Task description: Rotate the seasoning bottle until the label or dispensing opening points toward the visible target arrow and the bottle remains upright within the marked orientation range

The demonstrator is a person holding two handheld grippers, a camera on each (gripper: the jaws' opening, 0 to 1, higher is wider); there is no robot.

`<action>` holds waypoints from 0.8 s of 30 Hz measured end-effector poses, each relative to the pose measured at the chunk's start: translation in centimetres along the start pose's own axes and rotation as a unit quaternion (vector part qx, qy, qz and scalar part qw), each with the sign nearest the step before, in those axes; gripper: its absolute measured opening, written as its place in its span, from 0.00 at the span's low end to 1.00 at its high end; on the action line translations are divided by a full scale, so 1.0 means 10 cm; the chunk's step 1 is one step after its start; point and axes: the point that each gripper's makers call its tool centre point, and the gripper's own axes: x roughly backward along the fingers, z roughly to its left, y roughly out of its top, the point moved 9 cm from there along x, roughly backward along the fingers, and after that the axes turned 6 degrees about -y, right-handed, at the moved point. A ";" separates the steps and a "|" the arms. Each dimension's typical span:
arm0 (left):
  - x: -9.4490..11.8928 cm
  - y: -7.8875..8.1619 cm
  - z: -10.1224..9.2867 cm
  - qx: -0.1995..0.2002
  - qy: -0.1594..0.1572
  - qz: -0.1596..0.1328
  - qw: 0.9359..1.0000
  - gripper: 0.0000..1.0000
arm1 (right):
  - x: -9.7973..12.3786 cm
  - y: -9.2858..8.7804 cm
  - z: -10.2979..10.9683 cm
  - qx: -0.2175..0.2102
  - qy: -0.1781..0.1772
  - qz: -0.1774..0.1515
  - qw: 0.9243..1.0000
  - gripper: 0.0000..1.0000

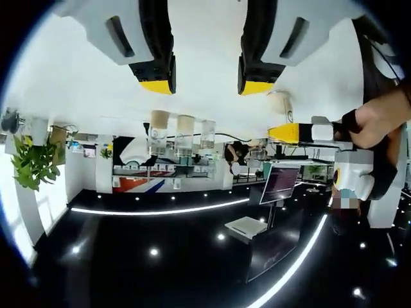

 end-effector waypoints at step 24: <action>0.23 0.02 0.60 -0.022 0.123 -0.005 0.992 0.33 | 0.02 0.03 -0.06 -0.005 -0.007 -0.004 1.000 0.38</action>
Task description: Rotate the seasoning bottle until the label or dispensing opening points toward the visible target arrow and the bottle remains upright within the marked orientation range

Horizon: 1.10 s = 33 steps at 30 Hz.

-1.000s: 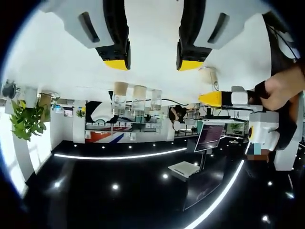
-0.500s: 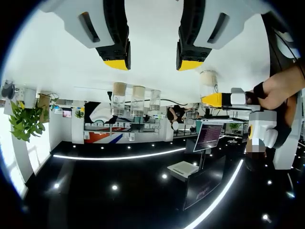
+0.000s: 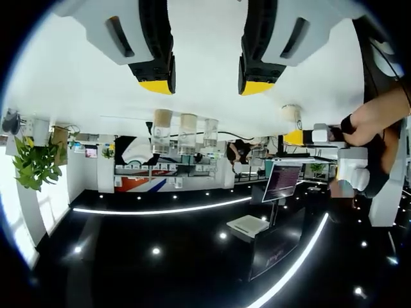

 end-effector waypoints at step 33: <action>-0.30 0.02 0.02 -0.001 -0.013 0.006 1.000 0.37 | -0.05 -0.09 -0.02 -0.065 0.040 0.031 0.997 0.78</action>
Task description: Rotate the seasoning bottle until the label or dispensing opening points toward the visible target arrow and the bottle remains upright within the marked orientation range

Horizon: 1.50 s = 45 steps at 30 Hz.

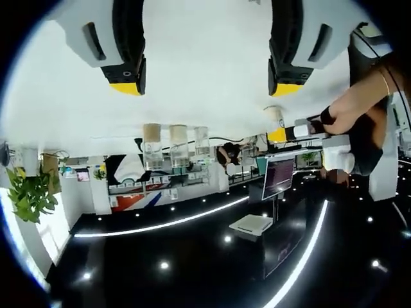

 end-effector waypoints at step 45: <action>-0.13 0.42 -0.08 -0.006 -0.027 0.004 1.000 0.78 | 0.03 0.23 -0.01 0.001 0.006 -0.012 1.000 0.78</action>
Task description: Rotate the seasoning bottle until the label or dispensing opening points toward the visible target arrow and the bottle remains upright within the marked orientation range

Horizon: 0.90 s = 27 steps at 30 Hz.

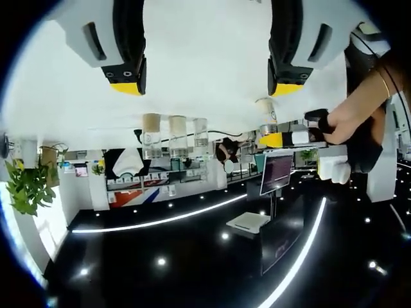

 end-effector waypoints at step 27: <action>-0.80 0.25 -0.35 0.044 0.045 -0.032 0.998 0.84 | 0.14 0.09 -0.22 -0.003 -0.020 -0.015 1.000 0.76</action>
